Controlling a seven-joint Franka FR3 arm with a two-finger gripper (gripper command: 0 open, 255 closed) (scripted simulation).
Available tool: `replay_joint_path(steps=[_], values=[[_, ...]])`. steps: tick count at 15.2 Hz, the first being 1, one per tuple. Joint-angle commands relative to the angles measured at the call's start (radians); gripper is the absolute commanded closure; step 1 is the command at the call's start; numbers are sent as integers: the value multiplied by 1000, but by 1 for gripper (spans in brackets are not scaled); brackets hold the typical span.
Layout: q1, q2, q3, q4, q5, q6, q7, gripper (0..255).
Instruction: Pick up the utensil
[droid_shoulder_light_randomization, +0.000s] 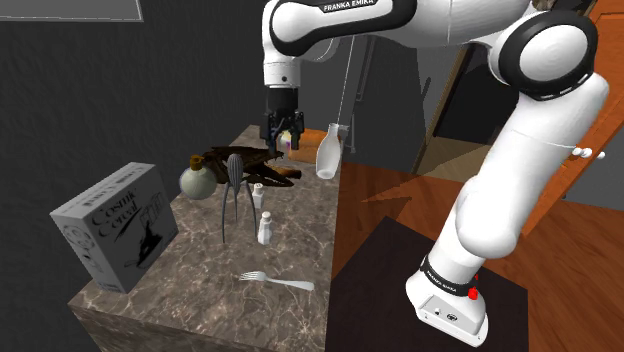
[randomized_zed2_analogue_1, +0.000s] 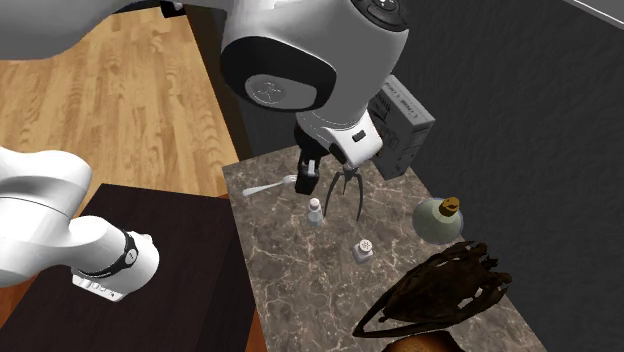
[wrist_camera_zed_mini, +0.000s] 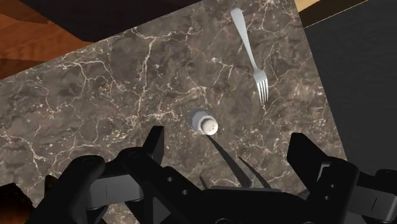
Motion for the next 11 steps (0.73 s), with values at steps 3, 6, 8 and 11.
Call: replay_joint_path(steps=[3, 6, 8, 11], values=[[23, 150, 22, 171, 4, -11, 47, 0], [43, 270, 34, 320, 1, -33, 81, 0], [58, 356, 41, 434, -3, -56, 105, 0], [62, 379, 42, 439, -4, -37, 105, 0]])
